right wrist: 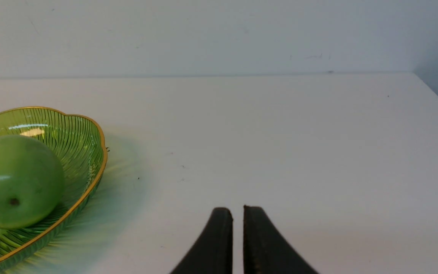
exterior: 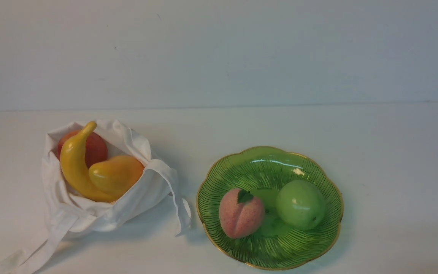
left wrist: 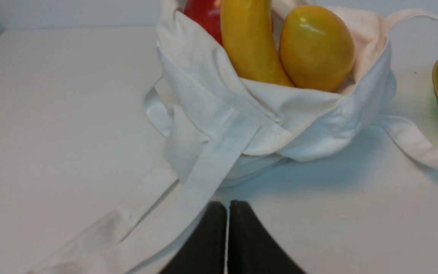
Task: Take the fruit out of the cloth bag on the white table and place them on a plate.
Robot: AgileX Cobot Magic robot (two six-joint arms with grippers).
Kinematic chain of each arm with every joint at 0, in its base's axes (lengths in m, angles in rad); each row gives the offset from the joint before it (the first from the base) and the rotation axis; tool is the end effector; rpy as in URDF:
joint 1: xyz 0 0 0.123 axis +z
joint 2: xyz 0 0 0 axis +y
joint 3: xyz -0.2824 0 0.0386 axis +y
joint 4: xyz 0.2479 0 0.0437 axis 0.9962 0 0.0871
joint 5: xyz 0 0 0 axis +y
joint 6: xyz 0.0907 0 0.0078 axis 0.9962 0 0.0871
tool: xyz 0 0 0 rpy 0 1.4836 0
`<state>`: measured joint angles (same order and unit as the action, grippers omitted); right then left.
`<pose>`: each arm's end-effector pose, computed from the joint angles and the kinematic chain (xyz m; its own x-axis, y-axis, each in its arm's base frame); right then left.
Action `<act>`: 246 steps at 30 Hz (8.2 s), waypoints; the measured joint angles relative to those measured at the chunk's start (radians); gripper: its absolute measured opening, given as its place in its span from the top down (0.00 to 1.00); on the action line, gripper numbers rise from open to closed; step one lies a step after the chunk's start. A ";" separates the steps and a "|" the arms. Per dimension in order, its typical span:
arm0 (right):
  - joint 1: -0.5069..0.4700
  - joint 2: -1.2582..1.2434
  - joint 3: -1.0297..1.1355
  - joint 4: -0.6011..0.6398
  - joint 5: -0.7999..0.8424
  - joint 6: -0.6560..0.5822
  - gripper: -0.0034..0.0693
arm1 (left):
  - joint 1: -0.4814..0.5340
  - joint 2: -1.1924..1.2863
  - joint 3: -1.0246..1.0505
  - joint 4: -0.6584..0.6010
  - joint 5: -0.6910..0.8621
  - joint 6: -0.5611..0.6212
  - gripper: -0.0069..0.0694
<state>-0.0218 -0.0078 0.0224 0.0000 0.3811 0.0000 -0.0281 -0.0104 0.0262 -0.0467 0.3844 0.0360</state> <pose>0.0525 -0.0011 0.1717 -0.3036 0.0066 -0.9528 0.0218 0.9998 0.0000 0.0523 -0.0031 0.1703 -0.3078 0.0014 -0.9515 0.0425 0.9990 -0.0123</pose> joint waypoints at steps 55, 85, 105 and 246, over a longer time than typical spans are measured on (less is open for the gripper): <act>0.000 0.000 0.000 0.000 0.000 0.000 0.90 | 0.000 0.598 -0.632 -0.493 0.069 0.166 0.92; 0.000 0.000 0.000 0.000 0.000 0.000 0.90 | 0.000 1.453 -1.156 -0.120 0.312 0.168 0.25; 0.000 0.000 0.000 0.000 0.000 0.000 0.90 | -0.002 1.529 -1.156 -0.129 0.329 0.171 0.58; 0.000 0.000 0.000 0.000 0.001 0.000 0.90 | -0.006 -0.001 0.002 0.063 -0.010 -0.095 0.92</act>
<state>-0.0218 -0.0078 0.0224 0.0000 0.3823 0.0000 -0.0337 -0.0112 0.0285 0.0161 0.3749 -0.0587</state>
